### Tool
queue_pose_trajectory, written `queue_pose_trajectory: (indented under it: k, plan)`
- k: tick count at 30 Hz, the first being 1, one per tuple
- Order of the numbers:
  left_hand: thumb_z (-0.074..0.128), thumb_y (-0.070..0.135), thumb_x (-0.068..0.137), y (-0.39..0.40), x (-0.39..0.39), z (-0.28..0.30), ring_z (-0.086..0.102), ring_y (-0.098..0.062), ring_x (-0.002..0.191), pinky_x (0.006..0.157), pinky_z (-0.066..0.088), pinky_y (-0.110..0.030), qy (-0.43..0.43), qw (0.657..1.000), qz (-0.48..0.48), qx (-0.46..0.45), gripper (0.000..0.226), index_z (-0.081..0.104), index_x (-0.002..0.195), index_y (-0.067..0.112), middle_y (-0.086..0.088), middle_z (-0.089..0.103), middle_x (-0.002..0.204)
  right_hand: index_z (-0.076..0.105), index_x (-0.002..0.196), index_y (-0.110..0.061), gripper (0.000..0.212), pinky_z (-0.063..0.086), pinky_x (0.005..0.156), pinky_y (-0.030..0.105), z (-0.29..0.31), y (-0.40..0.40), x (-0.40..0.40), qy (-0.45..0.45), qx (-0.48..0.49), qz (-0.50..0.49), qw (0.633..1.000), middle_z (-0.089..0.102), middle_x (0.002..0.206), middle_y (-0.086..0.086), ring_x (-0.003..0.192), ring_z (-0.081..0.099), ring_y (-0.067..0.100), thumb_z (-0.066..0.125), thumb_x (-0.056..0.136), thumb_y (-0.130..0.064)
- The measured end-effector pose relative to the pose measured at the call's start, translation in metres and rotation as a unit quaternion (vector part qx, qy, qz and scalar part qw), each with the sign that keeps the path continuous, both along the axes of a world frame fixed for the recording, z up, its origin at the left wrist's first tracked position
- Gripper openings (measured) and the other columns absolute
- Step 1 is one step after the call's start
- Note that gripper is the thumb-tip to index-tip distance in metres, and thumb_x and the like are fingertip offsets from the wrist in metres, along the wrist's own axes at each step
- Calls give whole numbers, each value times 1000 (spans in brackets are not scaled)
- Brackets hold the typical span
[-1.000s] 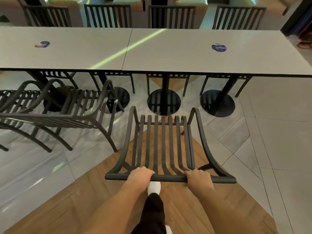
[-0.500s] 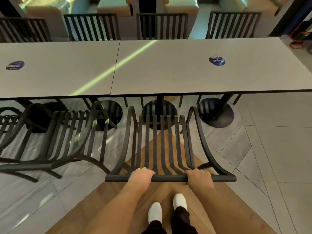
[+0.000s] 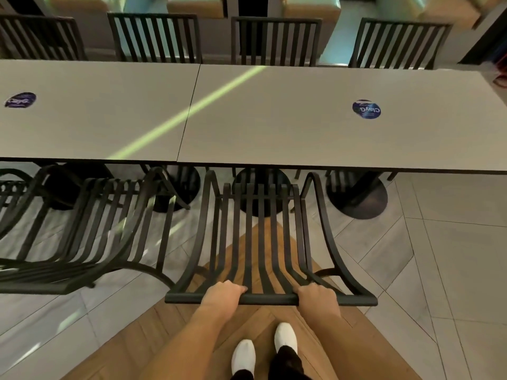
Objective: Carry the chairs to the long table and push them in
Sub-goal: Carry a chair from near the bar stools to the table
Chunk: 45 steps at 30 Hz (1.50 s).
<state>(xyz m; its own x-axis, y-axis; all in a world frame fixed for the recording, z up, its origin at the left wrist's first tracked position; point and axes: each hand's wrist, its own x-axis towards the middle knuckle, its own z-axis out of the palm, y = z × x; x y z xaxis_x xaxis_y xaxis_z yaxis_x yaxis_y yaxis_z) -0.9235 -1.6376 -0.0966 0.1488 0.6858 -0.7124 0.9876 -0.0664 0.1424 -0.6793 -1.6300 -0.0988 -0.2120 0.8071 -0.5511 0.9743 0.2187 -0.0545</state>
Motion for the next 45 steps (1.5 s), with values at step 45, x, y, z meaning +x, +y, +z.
queue_pose_trajectory:
  k: [45]
  plan:
    - [50, 47, 105, -190, 346, 93, 64, -17, 89, 81, 53, -35, -201, 892, -403, 39, 32, 67, 110, 21, -1, 70, 103, 64, 90, -18, 60, 51, 73, 37, 98, -415, 229, 40, 84, -619, 780, 63, 85, 0, 84, 62, 23, 31, 102, -67]
